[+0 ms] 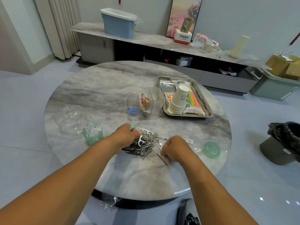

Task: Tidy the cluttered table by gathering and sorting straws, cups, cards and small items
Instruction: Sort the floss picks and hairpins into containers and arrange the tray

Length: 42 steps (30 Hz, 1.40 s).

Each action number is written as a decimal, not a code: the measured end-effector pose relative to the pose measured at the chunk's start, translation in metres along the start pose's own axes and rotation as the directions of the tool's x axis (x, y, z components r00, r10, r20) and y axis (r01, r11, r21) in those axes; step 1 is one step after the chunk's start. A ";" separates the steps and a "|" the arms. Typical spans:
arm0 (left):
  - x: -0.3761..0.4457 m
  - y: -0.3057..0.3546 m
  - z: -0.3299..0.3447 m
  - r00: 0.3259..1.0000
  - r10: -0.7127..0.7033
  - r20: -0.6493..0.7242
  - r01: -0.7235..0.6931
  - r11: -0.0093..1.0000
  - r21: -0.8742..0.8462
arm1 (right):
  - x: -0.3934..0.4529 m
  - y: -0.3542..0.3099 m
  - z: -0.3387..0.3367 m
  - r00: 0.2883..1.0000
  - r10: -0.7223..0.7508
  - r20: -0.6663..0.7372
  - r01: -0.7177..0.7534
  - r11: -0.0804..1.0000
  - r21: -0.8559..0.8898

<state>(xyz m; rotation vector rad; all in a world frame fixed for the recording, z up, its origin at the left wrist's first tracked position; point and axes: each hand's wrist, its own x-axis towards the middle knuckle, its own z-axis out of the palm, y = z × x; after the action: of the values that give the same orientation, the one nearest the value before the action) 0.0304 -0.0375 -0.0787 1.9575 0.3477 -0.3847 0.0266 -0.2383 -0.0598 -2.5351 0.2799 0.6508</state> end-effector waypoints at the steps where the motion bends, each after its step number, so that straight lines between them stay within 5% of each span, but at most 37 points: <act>1: 0.002 0.002 0.003 1.000 0.009 -0.008 -0.008 0.998 0.067 | -0.001 0.002 -0.009 1.000 -0.012 0.007 0.012 0.998 0.069; 8: 0.011 0.009 0.021 0.996 0.020 -0.082 0.021 0.882 0.471 | 0.004 0.026 -0.052 0.996 0.080 -0.026 -0.068 0.951 0.300; 17: 0.018 0.016 0.016 0.988 0.140 -0.072 -0.097 0.901 0.424 | 0.014 0.034 -0.021 0.996 0.020 -0.083 -0.015 0.998 0.056; 21: 0.016 0.024 0.016 0.991 0.130 0.012 -0.129 0.967 0.220 | 0.014 0.031 -0.015 0.989 -0.053 -0.138 0.053 0.999 -0.007; 24: 0.012 0.031 0.026 0.997 0.029 0.073 -0.020 0.993 -0.119 | 0.015 0.031 -0.015 0.989 -0.085 -0.117 0.081 0.996 -0.036; 28: -0.001 0.031 0.038 0.976 -0.085 0.203 0.182 0.830 -0.527 | 0.016 0.030 -0.015 0.991 -0.110 -0.080 0.101 0.989 -0.104; 35: -0.013 0.019 0.037 0.911 -0.158 0.381 0.373 0.708 -0.599 | 0.012 0.020 -0.009 0.970 -0.218 -0.103 0.142 0.861 -0.488; 42: -0.019 0.015 0.029 0.917 -0.190 0.350 0.367 0.746 -0.556 | 0.010 0.025 -0.007 0.965 -0.213 -0.150 0.139 0.908 -0.395</act>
<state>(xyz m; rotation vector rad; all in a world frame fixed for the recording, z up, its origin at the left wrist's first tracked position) 0.0165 -0.0715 -0.0696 1.1854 0.5196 -0.6418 0.0302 -0.2636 -0.0702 -2.9596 -0.0199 0.4227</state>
